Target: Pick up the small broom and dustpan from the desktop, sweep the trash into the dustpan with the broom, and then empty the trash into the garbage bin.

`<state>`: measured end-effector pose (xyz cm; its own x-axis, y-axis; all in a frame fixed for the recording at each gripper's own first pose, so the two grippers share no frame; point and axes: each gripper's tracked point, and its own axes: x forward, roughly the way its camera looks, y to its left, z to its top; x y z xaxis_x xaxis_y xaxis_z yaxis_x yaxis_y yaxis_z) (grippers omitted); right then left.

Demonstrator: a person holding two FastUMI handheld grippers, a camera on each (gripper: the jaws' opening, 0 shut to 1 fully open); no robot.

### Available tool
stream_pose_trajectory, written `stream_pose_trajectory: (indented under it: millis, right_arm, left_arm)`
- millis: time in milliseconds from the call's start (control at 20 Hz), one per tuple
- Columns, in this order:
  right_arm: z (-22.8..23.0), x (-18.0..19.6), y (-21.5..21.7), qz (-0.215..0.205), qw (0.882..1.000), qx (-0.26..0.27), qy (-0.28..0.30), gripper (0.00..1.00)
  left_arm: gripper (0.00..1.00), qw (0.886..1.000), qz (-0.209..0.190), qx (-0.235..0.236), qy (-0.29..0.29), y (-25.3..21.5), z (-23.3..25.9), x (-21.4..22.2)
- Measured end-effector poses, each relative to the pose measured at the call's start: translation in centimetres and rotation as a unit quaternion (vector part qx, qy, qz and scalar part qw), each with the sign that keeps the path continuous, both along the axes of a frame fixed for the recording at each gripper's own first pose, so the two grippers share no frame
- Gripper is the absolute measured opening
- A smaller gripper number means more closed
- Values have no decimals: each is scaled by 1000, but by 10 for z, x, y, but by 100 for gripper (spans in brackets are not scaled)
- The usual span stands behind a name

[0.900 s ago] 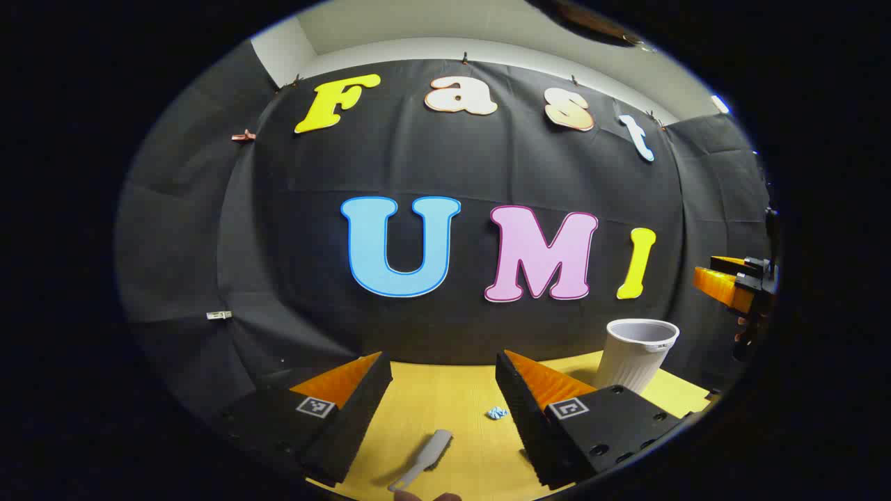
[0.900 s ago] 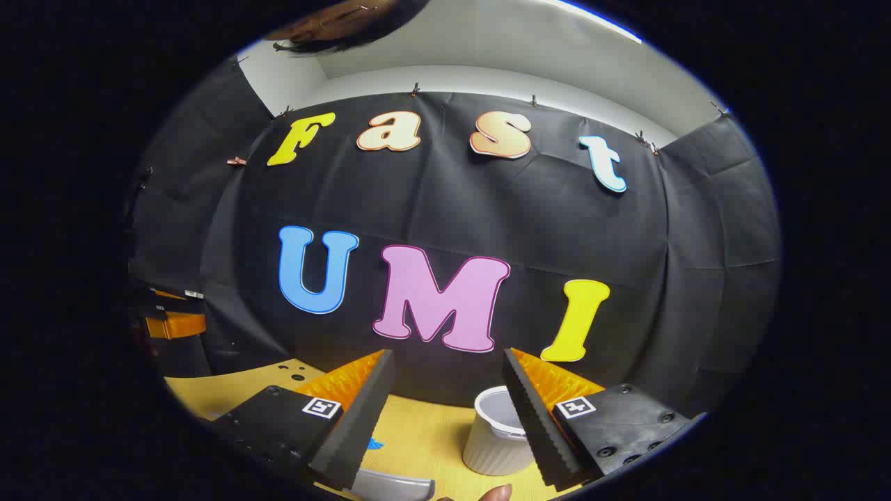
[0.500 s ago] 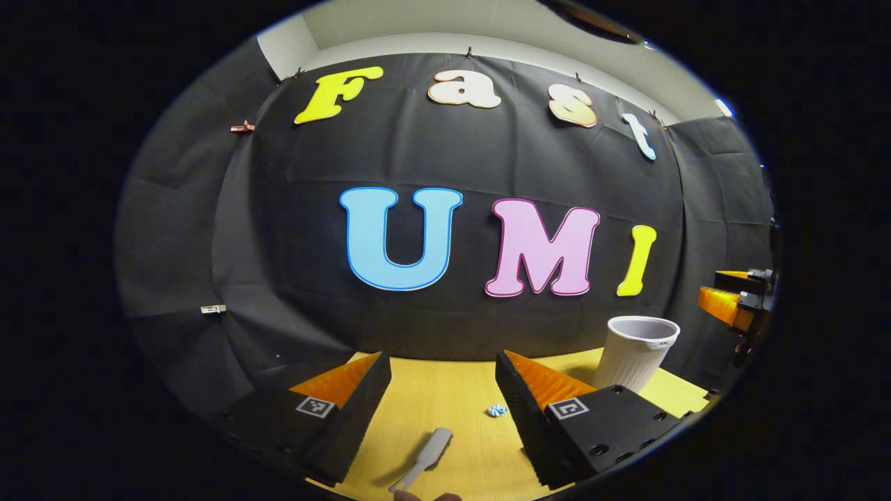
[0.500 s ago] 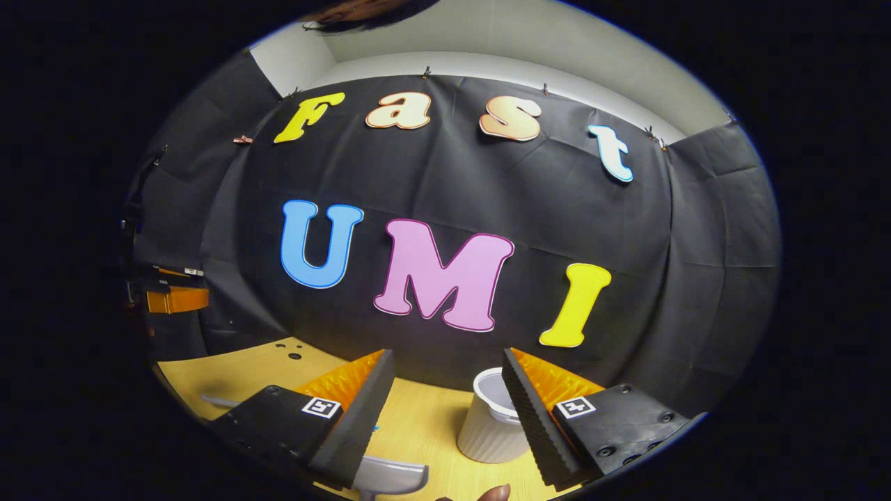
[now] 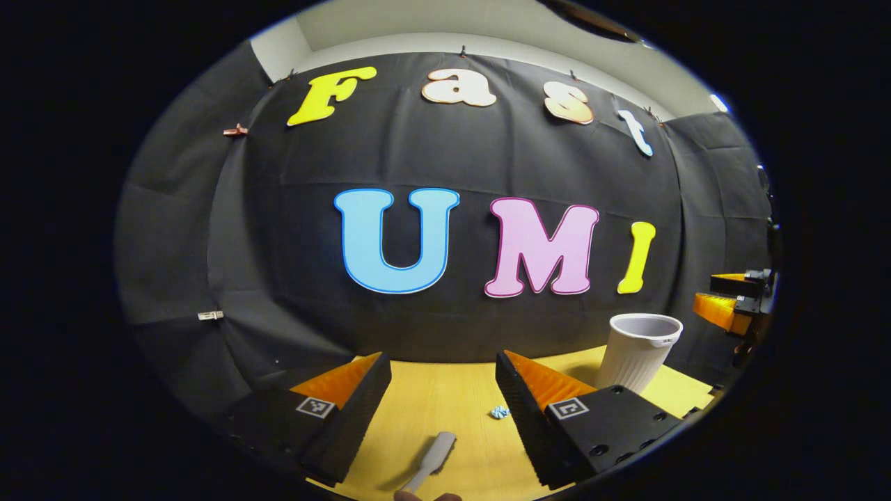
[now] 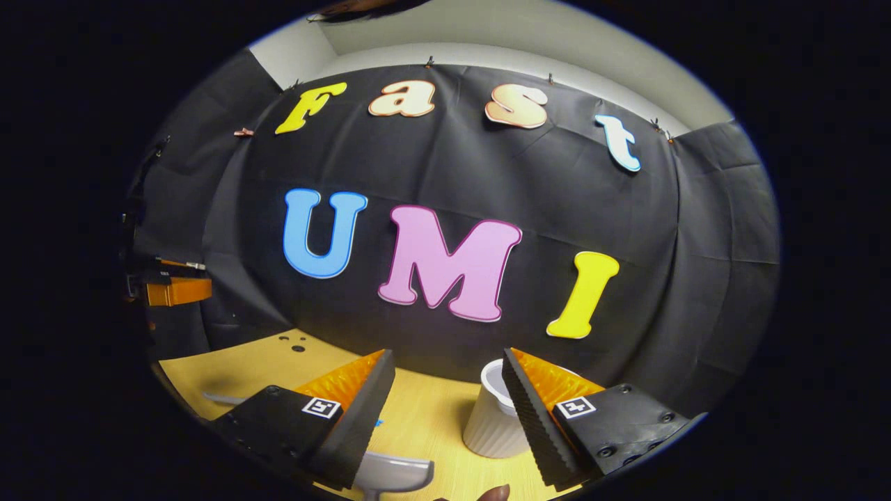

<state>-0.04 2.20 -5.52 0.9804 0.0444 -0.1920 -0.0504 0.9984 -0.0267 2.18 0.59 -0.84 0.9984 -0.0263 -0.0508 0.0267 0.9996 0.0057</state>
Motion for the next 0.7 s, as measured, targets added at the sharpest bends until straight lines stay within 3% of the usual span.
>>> stream_pose_trajectory:
  millis: [150,300,450,600,700]
  right_arm:
    - [-38,-17,15,19,995,0,100,96]
    - [-84,-44,36,44,975,22,216,96]
    - [-132,-80,43,53,943,20,329,96]
    - [-182,-119,57,64,896,30,437,97]
    - [-212,-135,62,69,872,37,483,96]
  left_arm:
    - [95,1000,-5,-3,14,6,-10,-6]
    - [95,1000,-8,-6,22,12,-20,-12]
    - [95,1000,-8,-5,20,18,-25,-17]
    - [95,999,-10,-13,27,22,-36,-23]
    - [96,999,-11,-11,28,25,-40,-26]
